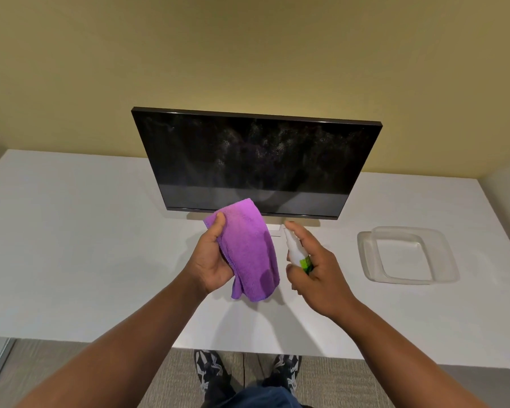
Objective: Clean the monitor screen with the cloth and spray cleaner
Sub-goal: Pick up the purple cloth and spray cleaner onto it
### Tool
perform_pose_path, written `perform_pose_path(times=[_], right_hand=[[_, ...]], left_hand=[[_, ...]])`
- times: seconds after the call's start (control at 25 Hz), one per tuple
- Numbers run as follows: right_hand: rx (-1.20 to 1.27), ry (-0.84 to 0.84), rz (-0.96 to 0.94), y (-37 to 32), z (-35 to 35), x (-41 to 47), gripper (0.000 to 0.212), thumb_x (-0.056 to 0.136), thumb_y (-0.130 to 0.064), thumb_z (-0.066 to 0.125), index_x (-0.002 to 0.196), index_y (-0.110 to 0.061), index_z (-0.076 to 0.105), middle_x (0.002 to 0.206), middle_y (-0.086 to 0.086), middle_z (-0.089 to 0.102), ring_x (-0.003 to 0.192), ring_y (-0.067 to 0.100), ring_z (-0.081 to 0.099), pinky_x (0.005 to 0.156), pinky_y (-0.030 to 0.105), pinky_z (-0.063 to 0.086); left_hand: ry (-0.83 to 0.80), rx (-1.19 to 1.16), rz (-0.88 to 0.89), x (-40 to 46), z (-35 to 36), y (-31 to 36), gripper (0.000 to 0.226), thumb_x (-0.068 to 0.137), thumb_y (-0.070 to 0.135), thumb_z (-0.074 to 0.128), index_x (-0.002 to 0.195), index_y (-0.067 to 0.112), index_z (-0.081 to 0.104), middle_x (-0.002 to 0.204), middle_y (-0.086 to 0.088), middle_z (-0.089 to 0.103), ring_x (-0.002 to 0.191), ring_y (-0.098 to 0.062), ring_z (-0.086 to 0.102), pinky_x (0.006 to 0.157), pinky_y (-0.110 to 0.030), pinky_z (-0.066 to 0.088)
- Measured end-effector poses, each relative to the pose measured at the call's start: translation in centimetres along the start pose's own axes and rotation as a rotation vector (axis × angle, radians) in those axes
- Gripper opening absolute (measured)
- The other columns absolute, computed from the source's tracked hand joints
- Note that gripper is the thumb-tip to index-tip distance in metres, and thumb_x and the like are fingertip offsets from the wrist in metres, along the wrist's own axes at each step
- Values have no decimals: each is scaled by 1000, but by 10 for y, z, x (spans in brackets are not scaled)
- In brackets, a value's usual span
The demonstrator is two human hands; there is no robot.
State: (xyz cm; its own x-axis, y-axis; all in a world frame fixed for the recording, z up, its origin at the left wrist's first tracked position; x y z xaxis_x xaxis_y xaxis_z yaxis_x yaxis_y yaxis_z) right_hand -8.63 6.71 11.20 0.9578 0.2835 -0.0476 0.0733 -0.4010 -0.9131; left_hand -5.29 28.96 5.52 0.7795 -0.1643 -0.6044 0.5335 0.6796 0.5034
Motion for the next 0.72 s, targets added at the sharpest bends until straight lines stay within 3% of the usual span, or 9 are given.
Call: perform_pose_path(times=[0.08,0.16,0.28,0.36,0.44,0.48,0.6,0.72], right_hand=[[-12,-56,-14,0,3,-1,67,95,-25,57,148,-58,31,147,-31,44,107,8,60,99,45,54],[33,-119,-6,2,6,-3,69,101,-31,61,150,-60,23,155,-35,29,122,17,60,99,53,54],[-7,-74,-24,-2,4,-5,69,95,-46,62,149,-63,22,153,-35,31,110,-8,59,85,43,61],[-90,-53,-84,-3,4,-6,66,96,-45,59,149,-61,22,150,-42,32,113,-14,52,99,30,52],[-116,-86,-104,2,6,-9,66,101,-32,58,153,-55,24,154,-33,36,134,-9,44,111,22,37],[-132,-108,-94,4,7,-11,66,102,-27,57,155,-51,25,154,-28,40,134,-8,44,110,22,36],[-225,-90,-97,7,14,-19,71,96,-21,56,152,-52,27,137,-16,57,101,-19,50,88,18,41],[-339,-69,-125,6,18,-24,73,92,-23,56,148,-56,23,126,-2,63,89,-2,55,79,27,45]], left_hand=[[-18,13,0,2,1,2,58,89,59,62,133,21,66,122,-17,72,103,-30,75,83,-47,59],[-35,24,3,3,2,5,58,91,60,59,134,20,66,123,-17,72,105,-31,75,84,-48,59],[-54,46,1,4,4,6,62,90,60,58,137,20,64,125,-17,71,109,-31,72,85,-48,59],[-68,53,-3,5,6,6,63,91,60,58,139,19,62,126,-17,70,113,-32,69,86,-48,58],[-77,57,-5,5,8,5,63,92,59,58,139,18,62,125,-17,70,111,-31,70,87,-48,58],[-80,55,-5,5,8,4,62,92,59,58,138,18,63,124,-17,70,109,-31,72,86,-48,59],[-70,45,-11,6,9,1,56,94,58,57,131,18,67,119,-16,73,103,-30,75,83,-47,60],[-48,57,-14,8,9,-3,56,94,59,57,132,18,67,120,-15,73,105,-30,75,85,-47,60]])
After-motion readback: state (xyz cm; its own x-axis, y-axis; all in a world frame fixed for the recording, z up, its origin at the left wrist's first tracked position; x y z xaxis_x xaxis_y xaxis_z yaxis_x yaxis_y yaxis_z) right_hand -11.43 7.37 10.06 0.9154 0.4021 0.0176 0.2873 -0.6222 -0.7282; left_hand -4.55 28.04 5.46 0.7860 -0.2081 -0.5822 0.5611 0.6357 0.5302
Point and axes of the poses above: each hand's wrist, its own x-axis towards the middle knuckle, its own z-axis out of the palm, y = z × x, the point moved 1 cm from there along x, towards the middle knuckle
